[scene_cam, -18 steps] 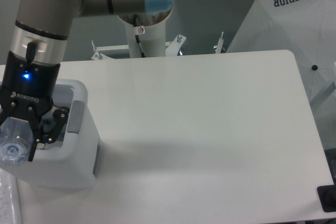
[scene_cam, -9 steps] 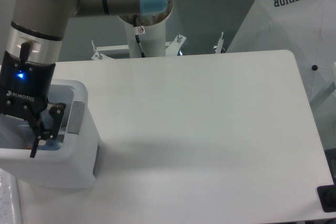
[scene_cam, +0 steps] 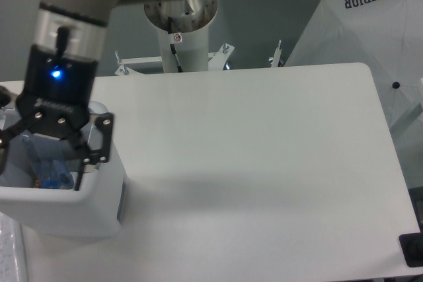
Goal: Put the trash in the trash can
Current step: 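Lower the bottle into the bin and open the gripper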
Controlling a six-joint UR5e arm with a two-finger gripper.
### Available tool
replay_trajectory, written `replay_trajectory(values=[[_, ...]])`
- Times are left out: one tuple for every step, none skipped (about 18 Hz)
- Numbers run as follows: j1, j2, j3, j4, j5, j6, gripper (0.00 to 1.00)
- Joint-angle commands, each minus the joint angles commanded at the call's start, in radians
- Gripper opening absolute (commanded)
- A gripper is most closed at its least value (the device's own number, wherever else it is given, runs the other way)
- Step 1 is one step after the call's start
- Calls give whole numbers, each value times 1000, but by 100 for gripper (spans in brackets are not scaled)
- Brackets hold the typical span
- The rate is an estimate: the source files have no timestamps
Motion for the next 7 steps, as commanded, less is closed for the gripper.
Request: replay_trajectory(values=[[21, 9, -6, 0, 0, 42, 100], [41, 15, -8, -2, 2, 69, 100], [55, 18, -9, -3, 2, 86, 100], [63, 20, -9, -5, 3, 97, 100], [74, 23, -11, -6, 3, 105, 100], [92, 25, -12, -9, 3, 115, 100], [103, 26, -18, -9, 3, 123, 100]])
